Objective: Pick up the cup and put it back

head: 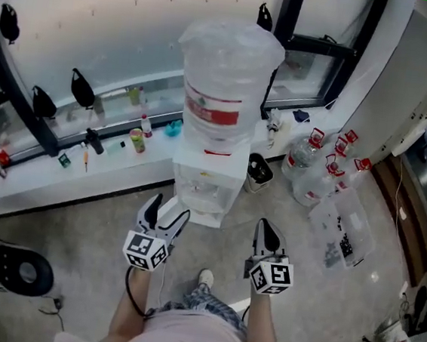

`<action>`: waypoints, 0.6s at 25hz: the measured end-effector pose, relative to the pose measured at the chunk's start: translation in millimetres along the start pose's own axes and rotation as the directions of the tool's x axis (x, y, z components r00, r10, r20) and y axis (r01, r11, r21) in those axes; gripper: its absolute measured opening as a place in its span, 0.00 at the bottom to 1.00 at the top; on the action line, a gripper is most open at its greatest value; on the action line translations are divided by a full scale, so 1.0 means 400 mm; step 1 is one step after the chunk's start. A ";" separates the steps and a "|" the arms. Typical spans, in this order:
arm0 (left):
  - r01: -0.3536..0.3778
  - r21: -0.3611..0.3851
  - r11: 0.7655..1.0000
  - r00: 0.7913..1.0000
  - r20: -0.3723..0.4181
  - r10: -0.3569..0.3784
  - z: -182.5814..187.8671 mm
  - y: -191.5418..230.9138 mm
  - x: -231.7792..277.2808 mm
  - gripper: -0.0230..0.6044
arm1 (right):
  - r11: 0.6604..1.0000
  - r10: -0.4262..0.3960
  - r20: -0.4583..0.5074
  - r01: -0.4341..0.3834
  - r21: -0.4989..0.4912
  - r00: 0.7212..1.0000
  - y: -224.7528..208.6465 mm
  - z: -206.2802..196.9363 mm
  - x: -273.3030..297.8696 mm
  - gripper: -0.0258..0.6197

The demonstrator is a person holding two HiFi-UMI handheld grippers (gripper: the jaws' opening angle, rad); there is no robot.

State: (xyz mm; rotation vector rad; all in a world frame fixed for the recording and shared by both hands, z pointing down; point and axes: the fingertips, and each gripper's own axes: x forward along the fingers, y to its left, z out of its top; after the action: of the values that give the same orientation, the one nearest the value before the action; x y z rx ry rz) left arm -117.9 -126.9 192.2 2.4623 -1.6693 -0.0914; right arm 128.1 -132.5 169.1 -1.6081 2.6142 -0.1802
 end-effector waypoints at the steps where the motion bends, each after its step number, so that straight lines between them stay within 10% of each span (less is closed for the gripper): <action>1: -0.013 -0.002 1.000 1.000 0.004 0.013 0.004 0.009 0.026 0.63 | 1.000 0.015 -0.004 -0.015 -0.002 1.000 -0.015 0.004 0.033 0.07; 15: -0.080 0.007 0.997 0.996 -0.025 0.080 0.009 0.133 0.193 0.63 | 0.996 0.082 -0.059 -0.081 0.020 0.995 -0.063 -0.034 0.268 0.06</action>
State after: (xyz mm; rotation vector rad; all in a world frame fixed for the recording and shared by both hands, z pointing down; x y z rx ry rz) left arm -138.3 -217.9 200.9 2.3865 -1.7579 -0.0456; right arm 100.5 -238.4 186.7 -1.5099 2.7088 -0.2499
